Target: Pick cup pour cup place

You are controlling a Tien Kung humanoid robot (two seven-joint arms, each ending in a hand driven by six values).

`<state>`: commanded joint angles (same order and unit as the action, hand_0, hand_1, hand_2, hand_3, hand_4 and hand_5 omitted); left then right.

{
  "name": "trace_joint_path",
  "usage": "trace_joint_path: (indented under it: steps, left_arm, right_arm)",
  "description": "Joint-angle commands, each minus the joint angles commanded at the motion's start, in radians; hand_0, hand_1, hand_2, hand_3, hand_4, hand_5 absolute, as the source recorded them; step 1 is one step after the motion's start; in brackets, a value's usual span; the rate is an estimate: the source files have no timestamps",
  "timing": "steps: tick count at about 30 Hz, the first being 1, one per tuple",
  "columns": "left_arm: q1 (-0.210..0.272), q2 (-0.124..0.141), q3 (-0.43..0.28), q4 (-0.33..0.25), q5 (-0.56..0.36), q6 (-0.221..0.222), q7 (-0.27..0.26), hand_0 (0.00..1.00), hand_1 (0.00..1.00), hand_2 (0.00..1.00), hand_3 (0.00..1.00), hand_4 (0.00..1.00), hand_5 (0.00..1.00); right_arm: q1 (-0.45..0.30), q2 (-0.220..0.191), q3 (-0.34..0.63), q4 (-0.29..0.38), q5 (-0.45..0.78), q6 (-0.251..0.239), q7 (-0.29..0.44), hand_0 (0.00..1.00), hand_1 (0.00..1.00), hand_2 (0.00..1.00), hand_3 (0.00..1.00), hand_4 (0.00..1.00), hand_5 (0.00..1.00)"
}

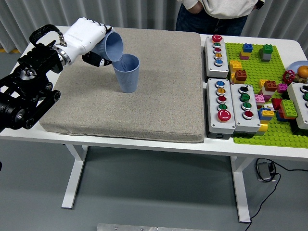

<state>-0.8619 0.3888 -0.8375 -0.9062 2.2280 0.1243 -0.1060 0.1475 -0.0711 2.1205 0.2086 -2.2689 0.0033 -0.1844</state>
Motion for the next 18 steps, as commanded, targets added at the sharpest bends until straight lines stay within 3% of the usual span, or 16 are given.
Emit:
trace_joint_path:
  steps: [18]
  left_arm:
    - [-0.043,0.027,0.040,-0.011,0.035,0.010,0.004,0.412,0.469,0.508,0.537,0.698,0.093]
  right_arm:
    - [0.000,0.001,-0.006,0.000,0.000,-0.002,-0.002,0.692,0.660,0.603,0.601,0.014,0.303]
